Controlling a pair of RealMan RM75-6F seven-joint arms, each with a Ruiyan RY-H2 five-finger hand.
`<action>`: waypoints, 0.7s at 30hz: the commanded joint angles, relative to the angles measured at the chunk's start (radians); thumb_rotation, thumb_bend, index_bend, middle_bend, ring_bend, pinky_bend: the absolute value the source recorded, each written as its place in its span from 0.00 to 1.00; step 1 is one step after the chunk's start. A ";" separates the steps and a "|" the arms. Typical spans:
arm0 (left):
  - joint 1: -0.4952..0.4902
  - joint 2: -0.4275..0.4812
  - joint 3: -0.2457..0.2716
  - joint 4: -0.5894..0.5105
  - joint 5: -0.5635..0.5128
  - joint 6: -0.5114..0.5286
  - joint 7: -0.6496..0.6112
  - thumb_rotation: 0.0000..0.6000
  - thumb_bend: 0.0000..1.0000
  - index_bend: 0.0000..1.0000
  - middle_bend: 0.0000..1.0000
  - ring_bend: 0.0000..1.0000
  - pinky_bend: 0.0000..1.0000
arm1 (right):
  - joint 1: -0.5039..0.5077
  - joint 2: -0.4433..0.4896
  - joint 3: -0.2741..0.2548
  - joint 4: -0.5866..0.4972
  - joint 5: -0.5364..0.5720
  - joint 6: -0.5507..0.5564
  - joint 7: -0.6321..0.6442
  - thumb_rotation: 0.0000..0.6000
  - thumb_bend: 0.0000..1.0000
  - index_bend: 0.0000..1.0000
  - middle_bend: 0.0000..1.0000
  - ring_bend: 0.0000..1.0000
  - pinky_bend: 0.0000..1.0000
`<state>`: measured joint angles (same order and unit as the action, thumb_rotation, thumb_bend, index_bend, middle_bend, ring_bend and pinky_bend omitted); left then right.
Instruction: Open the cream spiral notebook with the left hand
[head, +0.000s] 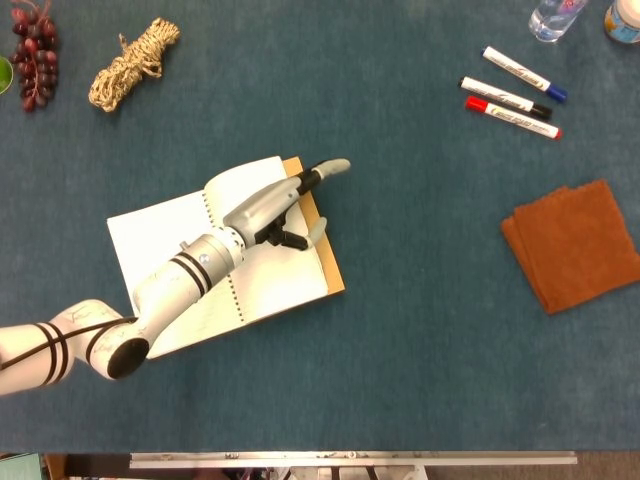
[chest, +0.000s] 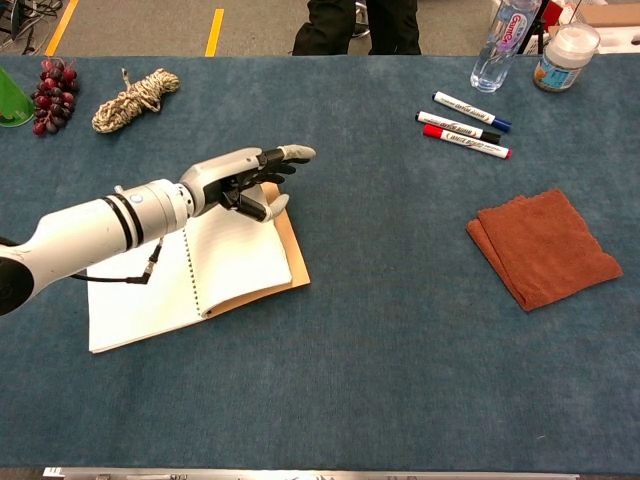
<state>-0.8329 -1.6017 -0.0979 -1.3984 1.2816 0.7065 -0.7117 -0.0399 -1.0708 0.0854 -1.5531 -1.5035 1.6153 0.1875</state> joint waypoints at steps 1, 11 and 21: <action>0.025 0.008 -0.021 -0.030 -0.052 -0.012 -0.012 1.00 0.56 0.00 0.00 0.00 0.00 | 0.000 -0.001 0.000 0.002 -0.001 -0.001 0.001 1.00 0.23 0.31 0.27 0.18 0.29; 0.101 -0.015 -0.059 -0.077 -0.201 0.077 0.101 1.00 0.56 0.00 0.00 0.00 0.00 | 0.005 -0.005 0.002 0.005 -0.006 -0.004 0.004 1.00 0.23 0.31 0.27 0.18 0.29; 0.165 0.050 -0.022 -0.121 -0.150 0.163 0.254 1.00 0.56 0.00 0.00 0.00 0.00 | 0.005 -0.004 0.003 0.009 -0.004 -0.005 0.010 1.00 0.23 0.31 0.27 0.18 0.29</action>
<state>-0.6810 -1.5744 -0.1417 -1.5083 1.0883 0.8581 -0.4833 -0.0347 -1.0744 0.0885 -1.5436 -1.5079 1.6106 0.1972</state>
